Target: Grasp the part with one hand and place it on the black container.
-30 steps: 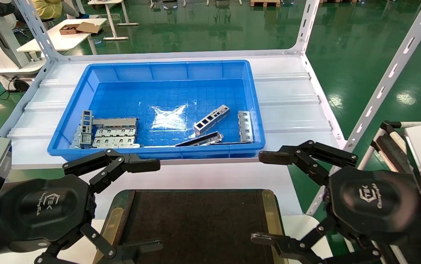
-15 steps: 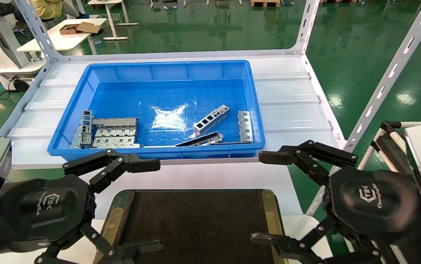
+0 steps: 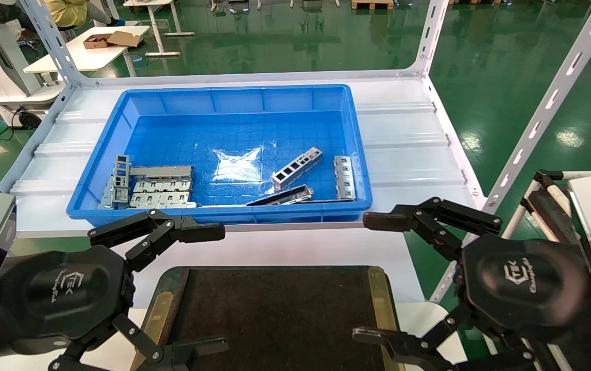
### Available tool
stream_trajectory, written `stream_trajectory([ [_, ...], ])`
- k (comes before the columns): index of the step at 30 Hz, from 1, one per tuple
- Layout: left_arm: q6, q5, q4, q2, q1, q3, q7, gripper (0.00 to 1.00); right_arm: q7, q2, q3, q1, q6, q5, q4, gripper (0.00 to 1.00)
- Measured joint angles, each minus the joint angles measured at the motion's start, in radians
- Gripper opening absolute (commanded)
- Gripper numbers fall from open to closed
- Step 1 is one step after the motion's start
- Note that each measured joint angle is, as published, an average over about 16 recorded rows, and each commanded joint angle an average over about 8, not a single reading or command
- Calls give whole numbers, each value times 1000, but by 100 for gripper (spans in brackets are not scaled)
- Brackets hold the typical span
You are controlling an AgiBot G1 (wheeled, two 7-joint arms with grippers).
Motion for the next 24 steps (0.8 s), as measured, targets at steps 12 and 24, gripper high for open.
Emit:
stream_trajectory([
  [12, -3, 4, 1, 1, -6, 1, -2, 100, 0, 0, 0, 0, 0, 0, 0, 100],
  [24, -39, 77, 14, 31, -71, 30, -22, 100, 0, 0, 0, 0, 0, 0, 0, 100],
])
